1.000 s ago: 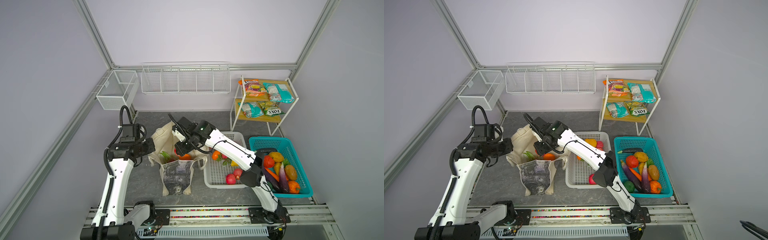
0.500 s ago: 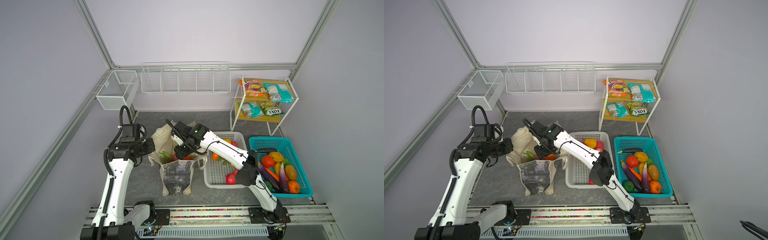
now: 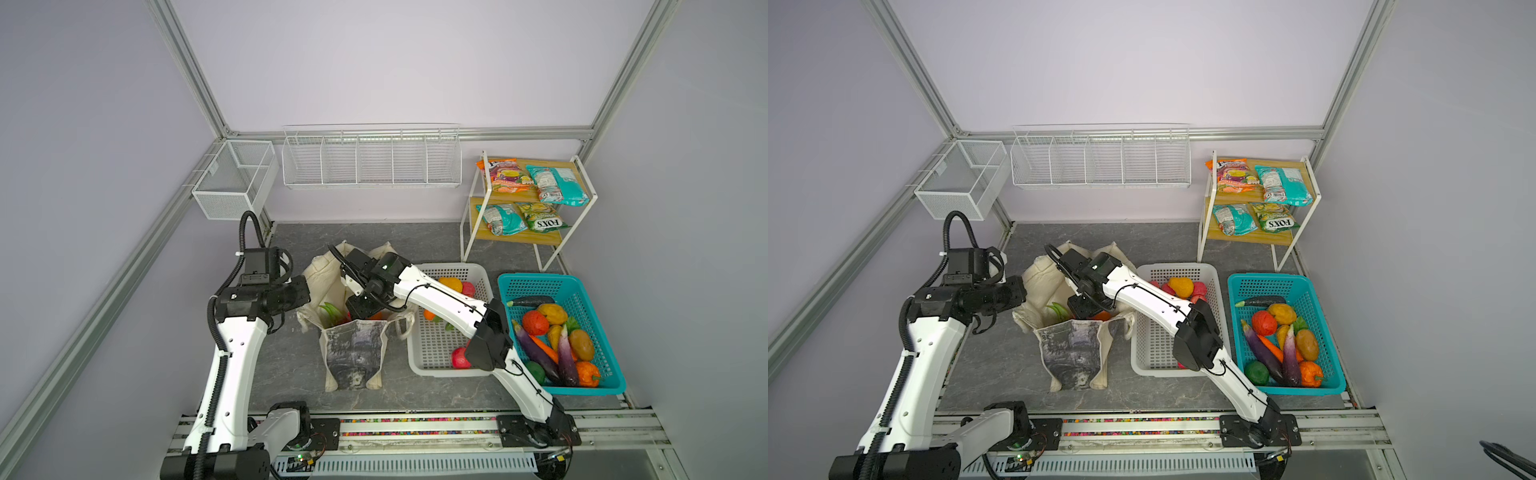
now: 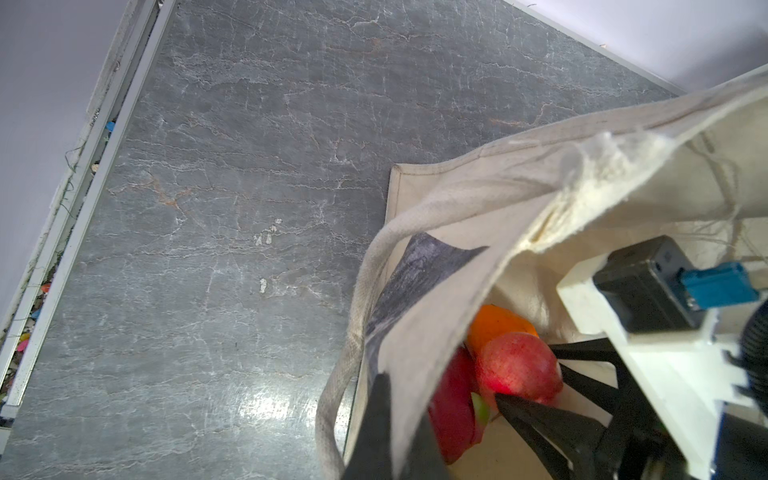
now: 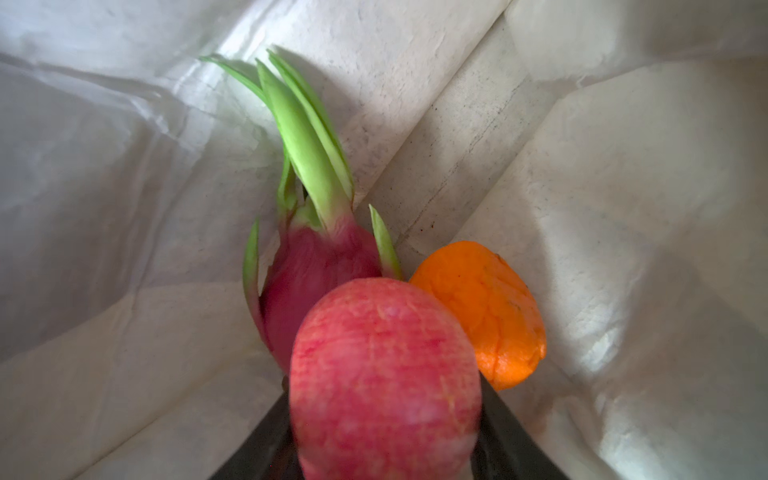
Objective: Place the food into the grocery bag and tie it
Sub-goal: 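Lower the red apple into the tote and open the right gripper, then move the right gripper back over the white fruit basket and descend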
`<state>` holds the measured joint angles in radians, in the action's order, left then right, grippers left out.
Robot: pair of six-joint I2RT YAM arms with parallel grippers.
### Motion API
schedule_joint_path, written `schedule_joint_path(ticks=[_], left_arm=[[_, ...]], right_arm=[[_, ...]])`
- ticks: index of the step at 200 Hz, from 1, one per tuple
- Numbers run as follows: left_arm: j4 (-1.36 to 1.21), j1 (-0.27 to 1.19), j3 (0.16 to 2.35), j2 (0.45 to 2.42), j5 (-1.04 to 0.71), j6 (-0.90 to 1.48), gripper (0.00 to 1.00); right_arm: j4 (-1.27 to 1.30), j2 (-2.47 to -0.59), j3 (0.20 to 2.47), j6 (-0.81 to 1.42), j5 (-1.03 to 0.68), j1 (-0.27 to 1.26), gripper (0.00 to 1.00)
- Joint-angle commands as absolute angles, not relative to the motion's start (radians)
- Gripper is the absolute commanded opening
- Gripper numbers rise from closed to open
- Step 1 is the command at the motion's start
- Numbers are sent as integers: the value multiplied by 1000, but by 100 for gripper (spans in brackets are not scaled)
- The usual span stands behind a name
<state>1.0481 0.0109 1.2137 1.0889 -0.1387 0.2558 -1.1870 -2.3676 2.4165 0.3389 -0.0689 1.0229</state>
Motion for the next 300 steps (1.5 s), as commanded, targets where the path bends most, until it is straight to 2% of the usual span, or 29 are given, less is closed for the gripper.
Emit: schedule_joint_path(ticks=[1, 43, 67, 97, 110, 119, 222, 300], left_arm=[[1059, 3, 1226, 1073, -153, 244, 0], [1059, 3, 1229, 1076, -147, 244, 0], [1059, 3, 1230, 1076, -147, 242, 0], [1057, 4, 1229, 1077, -149, 242, 0], [1056, 3, 1229, 1079, -149, 242, 0], [1056, 3, 1227, 1078, -149, 242, 0], [1055, 3, 1224, 1079, -147, 243, 0], [1055, 3, 1231, 1084, -149, 245, 0]], right_arm=[[-1174, -2371, 2399, 344, -66, 1030, 60], [-1157, -2347, 2382, 344, -46, 1030, 68], [-1159, -2330, 2383, 341, -29, 1031, 83], [-1160, -2304, 2384, 336, -7, 1031, 91], [-1161, -2291, 2384, 336, 1, 1032, 100], [-1161, -2283, 2386, 335, 4, 1033, 88], [-1209, -2139, 2477, 338, 83, 1035, 88], [-1233, -1961, 2463, 281, 264, 1034, 88]])
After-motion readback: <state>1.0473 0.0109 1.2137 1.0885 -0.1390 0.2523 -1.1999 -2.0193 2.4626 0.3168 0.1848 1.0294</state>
